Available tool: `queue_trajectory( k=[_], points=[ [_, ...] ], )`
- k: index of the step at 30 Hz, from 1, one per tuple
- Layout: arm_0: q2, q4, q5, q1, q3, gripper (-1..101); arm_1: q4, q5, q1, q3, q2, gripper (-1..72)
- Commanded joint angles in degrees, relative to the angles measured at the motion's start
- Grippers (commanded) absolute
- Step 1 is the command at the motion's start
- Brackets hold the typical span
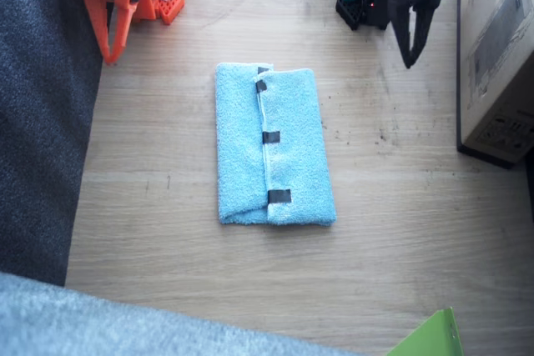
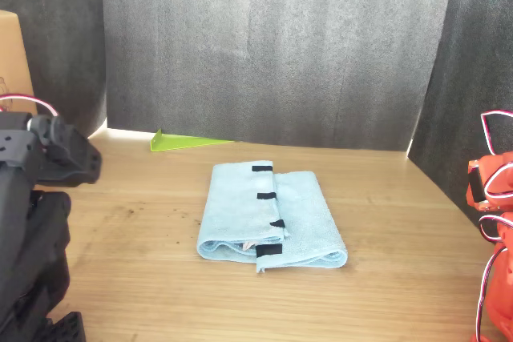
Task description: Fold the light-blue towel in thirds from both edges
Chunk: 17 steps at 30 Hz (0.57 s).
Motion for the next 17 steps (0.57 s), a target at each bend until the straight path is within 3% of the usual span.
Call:
queue_trajectory(
  k=[1,17],
  points=[
    [0.26,0.18,-0.35,1.67,0.53,0,-0.70,0.79,0.53,0.09,0.44,0.0],
    [0.26,0.26,-3.69,4.57,0.53,0,-0.79,2.55,-1.14,0.09,0.44,0.0]
  ],
)
